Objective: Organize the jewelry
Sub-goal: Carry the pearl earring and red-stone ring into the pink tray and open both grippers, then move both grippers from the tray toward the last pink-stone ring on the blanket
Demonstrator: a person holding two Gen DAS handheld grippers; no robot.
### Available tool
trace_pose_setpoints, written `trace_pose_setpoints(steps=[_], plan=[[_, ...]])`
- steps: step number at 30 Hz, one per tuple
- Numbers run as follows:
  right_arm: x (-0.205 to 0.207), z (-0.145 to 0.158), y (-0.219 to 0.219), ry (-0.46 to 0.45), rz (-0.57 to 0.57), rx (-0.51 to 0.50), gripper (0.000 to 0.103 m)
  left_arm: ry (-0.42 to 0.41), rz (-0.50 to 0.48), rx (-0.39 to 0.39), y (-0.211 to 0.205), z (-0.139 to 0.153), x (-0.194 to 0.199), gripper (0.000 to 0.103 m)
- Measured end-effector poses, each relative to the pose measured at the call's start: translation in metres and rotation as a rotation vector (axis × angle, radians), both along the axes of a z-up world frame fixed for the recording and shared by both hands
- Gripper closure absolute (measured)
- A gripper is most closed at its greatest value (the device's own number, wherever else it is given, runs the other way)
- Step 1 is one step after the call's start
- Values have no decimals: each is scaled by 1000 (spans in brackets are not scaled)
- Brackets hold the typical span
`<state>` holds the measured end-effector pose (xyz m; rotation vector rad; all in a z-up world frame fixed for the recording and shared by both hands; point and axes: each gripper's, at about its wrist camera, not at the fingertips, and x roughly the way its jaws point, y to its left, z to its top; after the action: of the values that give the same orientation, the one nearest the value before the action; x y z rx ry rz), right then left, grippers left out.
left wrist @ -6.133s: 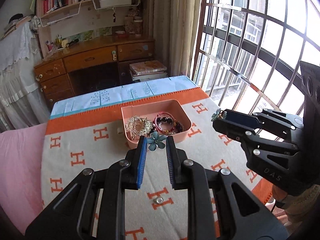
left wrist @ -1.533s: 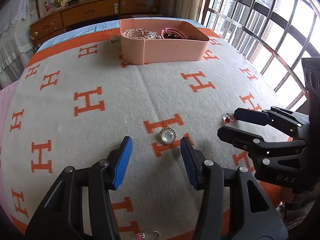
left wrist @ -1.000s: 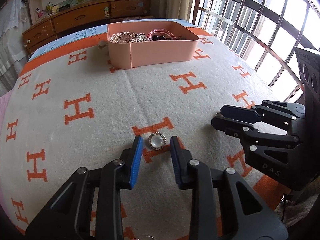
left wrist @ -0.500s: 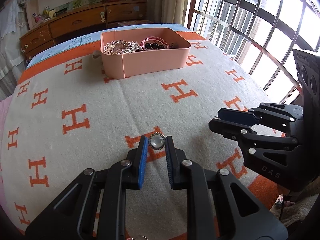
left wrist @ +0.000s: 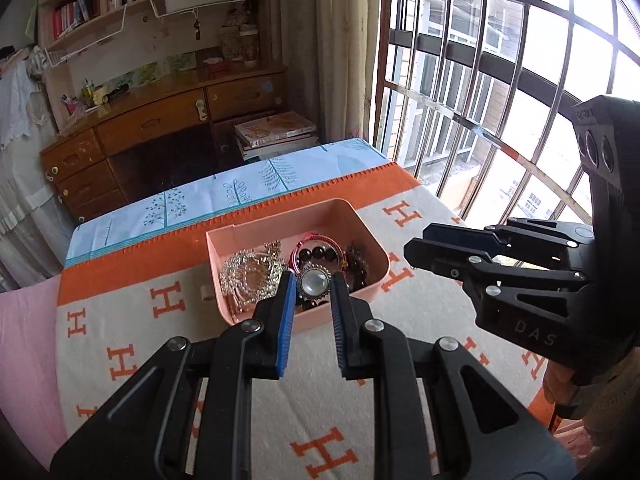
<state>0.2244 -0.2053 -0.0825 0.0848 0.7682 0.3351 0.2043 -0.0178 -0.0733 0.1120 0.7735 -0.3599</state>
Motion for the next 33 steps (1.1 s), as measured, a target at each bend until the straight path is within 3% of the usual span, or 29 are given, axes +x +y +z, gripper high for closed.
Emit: trace_pose_setpoints(steps=[6, 12, 15, 19, 23, 28, 33], plan=[[75, 7, -1, 47, -27, 64, 82, 100, 35, -70, -1, -7, 86, 88], [137, -22, 5, 137, -78, 35, 81, 170, 75, -70, -3, -38, 136, 88], [154, -41, 1, 193, -109, 42, 66, 222, 78, -70, -5, -51, 147, 86], [157, -52, -4, 198, -122, 53, 64, 247, 84, -87, 1, -57, 146, 83], [144, -54, -6, 178, -119, 37, 64, 239, 105, -93, 11, -51, 133, 65], [112, -41, -7, 155, -111, 29, 64, 233, 115, -115, 28, -34, 104, 64], [70, -26, 2, 122, -72, 13, 64, 184, 116, -82, 44, -9, 58, 64]])
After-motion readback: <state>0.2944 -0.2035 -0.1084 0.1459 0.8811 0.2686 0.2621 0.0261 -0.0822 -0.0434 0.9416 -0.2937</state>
